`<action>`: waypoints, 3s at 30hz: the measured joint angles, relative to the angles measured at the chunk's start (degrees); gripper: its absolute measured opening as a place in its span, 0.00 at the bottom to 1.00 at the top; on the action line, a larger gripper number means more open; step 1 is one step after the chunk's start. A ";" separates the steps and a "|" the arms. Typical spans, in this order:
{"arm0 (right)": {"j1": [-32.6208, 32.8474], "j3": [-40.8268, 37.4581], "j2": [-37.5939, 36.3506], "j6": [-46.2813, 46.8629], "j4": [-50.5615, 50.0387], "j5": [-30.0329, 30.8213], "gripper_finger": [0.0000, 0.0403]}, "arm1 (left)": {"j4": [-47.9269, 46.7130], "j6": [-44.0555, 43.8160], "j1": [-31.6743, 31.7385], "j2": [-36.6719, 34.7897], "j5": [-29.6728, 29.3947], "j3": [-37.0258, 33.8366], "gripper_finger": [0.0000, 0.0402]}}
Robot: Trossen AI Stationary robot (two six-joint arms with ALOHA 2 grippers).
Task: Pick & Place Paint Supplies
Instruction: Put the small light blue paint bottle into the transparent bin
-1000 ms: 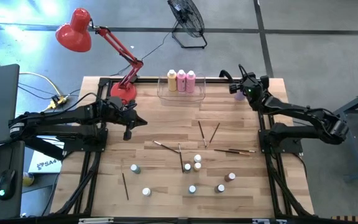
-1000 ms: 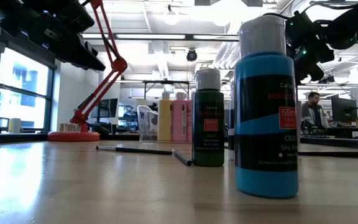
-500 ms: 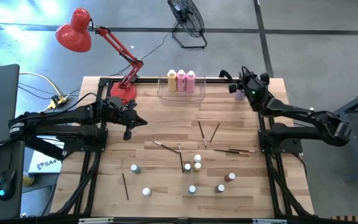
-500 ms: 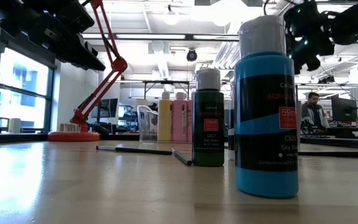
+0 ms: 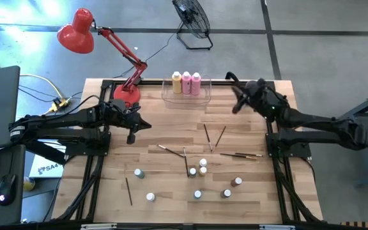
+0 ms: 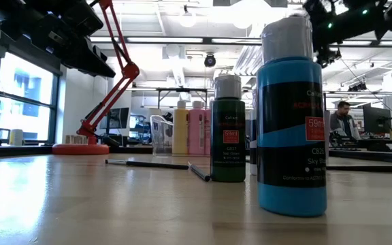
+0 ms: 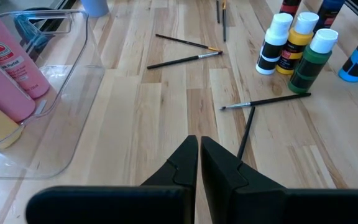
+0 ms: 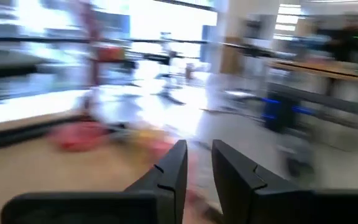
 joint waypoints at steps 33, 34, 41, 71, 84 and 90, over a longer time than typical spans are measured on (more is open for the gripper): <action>9.14 0.02 1.24 20.87 -23.35 -19.52 0.03 | 0.07 -4.63 0.00 0.00 0.00 0.00 0.04; 9.12 -0.01 1.46 20.81 -23.60 -18.89 0.03 | 0.07 -4.66 0.00 0.02 0.00 0.00 0.04; 9.12 0.01 2.22 19.60 -22.16 -18.36 0.02 | 0.90 -4.60 0.00 0.01 -0.07 0.00 0.04; 9.08 0.02 2.21 18.90 -21.03 -18.55 0.02 | 1.17 -4.48 0.00 0.02 -0.05 0.00 0.04; 9.08 0.02 2.21 17.82 -21.05 -18.55 0.02 | 1.84 -4.57 0.00 0.02 -0.04 0.00 0.04; 9.23 0.02 2.21 18.40 -21.05 -18.57 0.02 | 1.02 -4.61 0.00 0.01 -0.04 0.00 0.04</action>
